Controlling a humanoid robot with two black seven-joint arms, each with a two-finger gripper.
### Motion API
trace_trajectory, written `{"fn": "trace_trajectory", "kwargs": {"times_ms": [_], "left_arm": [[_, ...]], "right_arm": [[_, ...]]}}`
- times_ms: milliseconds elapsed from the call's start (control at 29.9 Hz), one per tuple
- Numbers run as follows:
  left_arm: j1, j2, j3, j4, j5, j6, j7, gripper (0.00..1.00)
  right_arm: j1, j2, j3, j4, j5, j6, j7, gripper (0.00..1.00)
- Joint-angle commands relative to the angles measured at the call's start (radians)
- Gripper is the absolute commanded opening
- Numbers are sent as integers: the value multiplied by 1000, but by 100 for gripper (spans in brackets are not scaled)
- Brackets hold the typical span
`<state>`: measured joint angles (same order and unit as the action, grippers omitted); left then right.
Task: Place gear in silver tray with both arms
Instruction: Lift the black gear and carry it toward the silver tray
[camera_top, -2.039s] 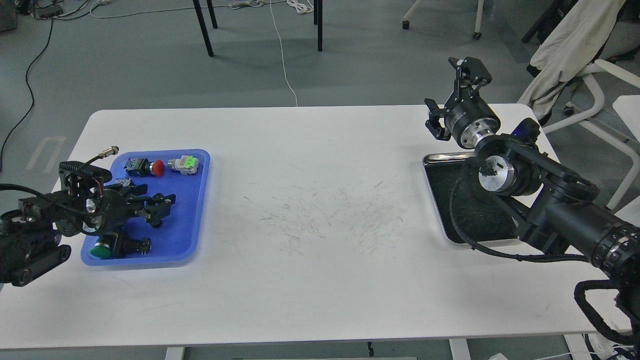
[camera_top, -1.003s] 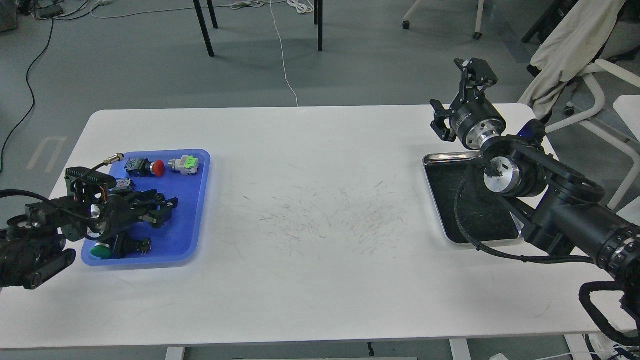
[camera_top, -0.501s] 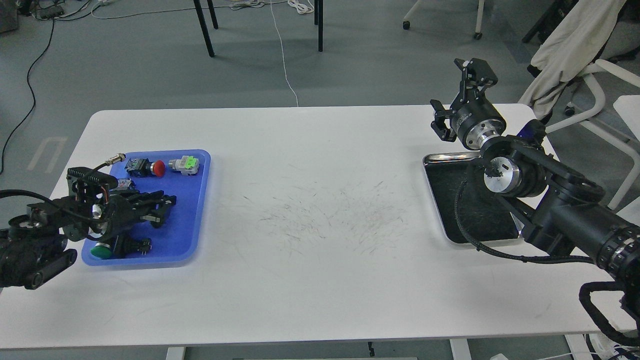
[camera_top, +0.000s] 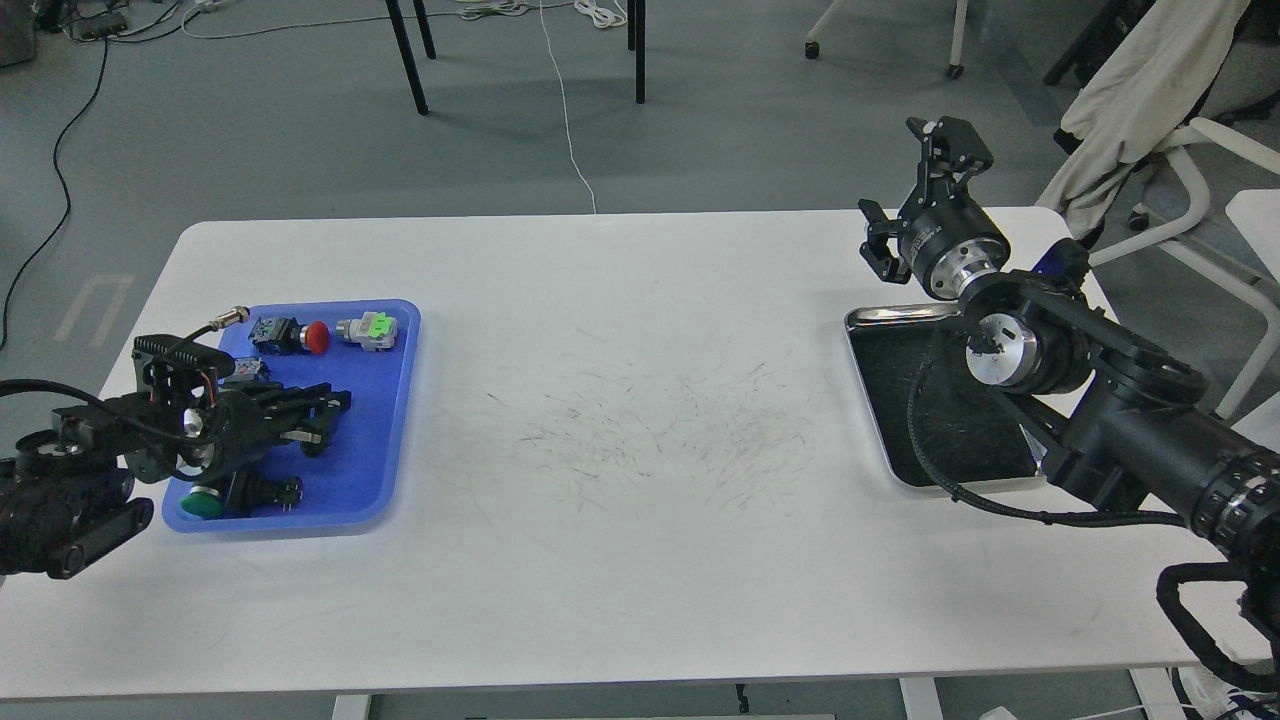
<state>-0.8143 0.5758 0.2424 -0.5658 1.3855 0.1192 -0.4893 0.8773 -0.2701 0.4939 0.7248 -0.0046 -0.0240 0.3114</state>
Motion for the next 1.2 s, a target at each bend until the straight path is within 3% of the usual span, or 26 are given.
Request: {"fn": "trace_trajectory", "kwargs": {"times_ms": [0, 501, 635, 802, 1170], "left_arm": [[-2, 9, 0, -3, 1, 0, 1, 9], [-69, 71, -31, -46, -140, -36, 1, 8], [-137, 105, -80, -141, -203, -98, 1, 8], [-213, 108, -101, -238, -227, -116, 1, 8], [-358, -54, -91, -290, -224, -130, 1, 7]], "right_arm": [[-1, 0, 0, -1, 0, -1, 0, 98], [-8, 0, 0, -2, -8, 1, 0, 98], [-9, 2, 0, -2, -9, 1, 0, 98], [-11, 6, 0, -2, -9, 1, 2, 99], [-6, 3, 0, -4, -8, -1, 0, 98]]}}
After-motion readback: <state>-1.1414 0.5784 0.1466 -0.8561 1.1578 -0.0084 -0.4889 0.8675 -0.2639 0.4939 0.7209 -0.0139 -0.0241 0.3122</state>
